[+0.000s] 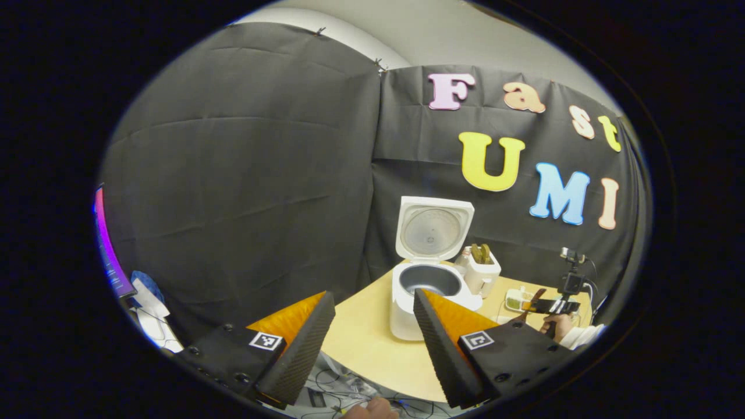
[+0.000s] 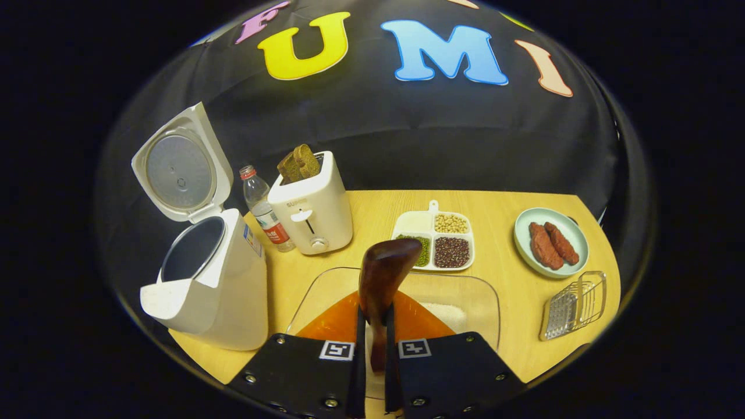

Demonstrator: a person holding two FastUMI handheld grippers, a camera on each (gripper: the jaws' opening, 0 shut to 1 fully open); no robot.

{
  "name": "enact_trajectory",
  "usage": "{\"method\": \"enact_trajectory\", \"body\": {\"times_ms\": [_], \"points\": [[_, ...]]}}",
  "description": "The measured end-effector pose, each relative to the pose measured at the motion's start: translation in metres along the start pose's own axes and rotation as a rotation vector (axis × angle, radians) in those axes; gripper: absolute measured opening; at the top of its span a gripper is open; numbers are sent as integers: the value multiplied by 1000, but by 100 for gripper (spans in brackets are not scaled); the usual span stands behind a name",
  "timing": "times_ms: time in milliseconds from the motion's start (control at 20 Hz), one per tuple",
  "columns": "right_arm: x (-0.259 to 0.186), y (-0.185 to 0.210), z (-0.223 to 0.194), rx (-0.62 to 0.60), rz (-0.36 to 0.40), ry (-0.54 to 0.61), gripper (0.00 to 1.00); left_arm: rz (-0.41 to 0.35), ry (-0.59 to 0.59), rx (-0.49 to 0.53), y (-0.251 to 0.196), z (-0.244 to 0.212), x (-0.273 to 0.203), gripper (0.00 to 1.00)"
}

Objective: Close the left gripper, press the button to open the rice cooker; take a wooden spoon from the chopstick holder with the right hand, scoop a spoonful of rice and pour it into the rice cooker, then put the wooden spoon back into the chopstick holder.

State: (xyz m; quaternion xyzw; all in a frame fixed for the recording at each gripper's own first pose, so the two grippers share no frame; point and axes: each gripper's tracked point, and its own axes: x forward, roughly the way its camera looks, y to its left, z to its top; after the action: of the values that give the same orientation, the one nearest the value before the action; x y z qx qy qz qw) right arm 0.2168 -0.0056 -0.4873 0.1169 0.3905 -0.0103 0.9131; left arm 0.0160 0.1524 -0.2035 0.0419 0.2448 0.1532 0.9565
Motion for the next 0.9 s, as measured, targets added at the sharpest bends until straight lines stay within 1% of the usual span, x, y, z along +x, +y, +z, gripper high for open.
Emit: {"method": "enact_trajectory", "body": {"times_ms": [100, 200, 250, 400, 550, 750, 900], "points": [[2, 9, 0, 85, 35, 14, 13, 11, -8, 6, 6, 2, -2, 94], [2, 8, -1, 147, 52, 17, 13, 17, -9, 9, 9, 5, -8, 95], [1, 6, -1, 183, 60, 20, 13, 17, -11, 10, 9, 7, -10, 94], [-5, -3, -3, 317, 79, 20, 13, 15, -21, 25, 8, 11, -15, 95], [-17, -19, 0, 425, 96, 1, 14, 4, -27, 38, 3, 15, -18, 94], [-38, -35, 17, 502, 121, -46, 14, -15, -33, 48, -4, 17, -24, 94], [-54, -38, 34, 584, 158, -84, 13, -25, -35, 54, -8, 19, -26, 94]]}}
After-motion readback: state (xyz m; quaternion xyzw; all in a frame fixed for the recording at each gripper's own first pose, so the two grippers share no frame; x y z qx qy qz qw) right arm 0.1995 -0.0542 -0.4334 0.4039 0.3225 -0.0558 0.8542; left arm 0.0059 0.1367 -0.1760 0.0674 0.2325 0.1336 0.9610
